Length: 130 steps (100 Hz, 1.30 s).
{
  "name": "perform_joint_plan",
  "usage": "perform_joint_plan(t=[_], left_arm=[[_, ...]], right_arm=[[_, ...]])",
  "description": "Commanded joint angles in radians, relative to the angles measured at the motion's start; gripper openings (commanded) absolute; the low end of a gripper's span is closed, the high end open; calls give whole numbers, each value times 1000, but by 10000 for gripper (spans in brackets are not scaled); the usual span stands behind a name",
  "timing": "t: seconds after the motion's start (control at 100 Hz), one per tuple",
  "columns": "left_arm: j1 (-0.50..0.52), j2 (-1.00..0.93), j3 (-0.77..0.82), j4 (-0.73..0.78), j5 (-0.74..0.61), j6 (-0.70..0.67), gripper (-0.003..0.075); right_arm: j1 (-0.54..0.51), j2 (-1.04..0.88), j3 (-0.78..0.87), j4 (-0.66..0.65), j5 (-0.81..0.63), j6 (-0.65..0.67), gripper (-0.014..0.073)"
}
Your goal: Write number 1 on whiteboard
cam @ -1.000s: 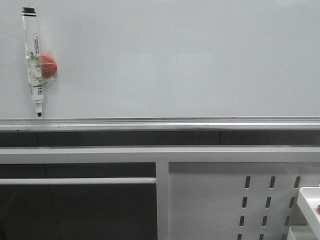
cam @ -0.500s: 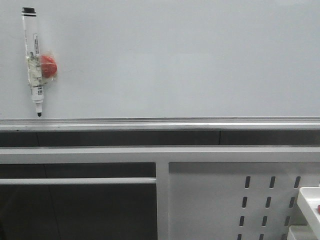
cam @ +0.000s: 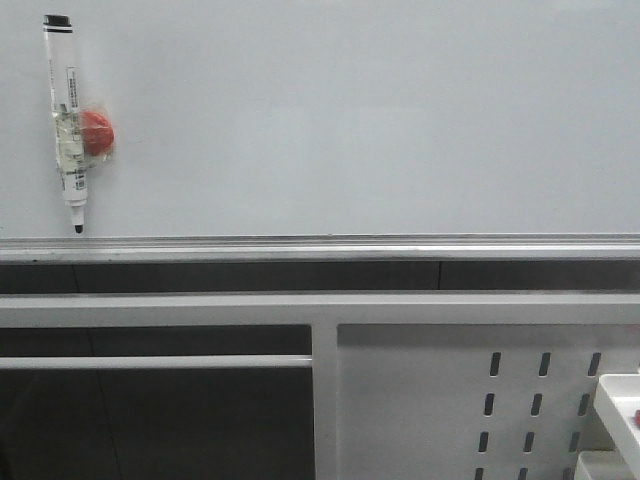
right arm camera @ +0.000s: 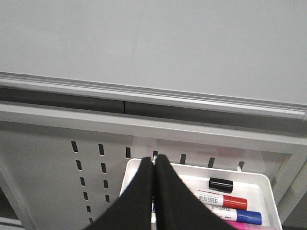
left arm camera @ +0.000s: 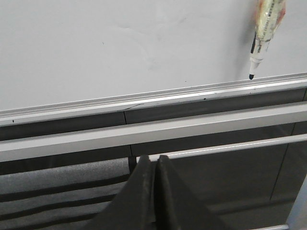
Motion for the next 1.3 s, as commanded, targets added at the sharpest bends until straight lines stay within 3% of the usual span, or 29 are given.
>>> perform_joint_plan(t=[0.0, 0.2, 0.36, 0.59, 1.29], left_arm=[[1, -22, 35, -7, -60, -9, -20], [1, -22, 35, -7, -60, -9, -20], [1, -22, 35, -7, -60, -9, -20], [1, -22, 35, -7, -60, -9, -20], [1, -22, 35, -7, -60, -9, -20]], right_arm=[[-6, -25, 13, -12, -105, -3, -50], [-6, -25, 13, -9, -336, -3, -50], [-6, -25, 13, 134, -488, 29, -50], [-6, -25, 13, 176, -405, 29, -50], [-6, -25, 13, 223, -405, 29, -50]])
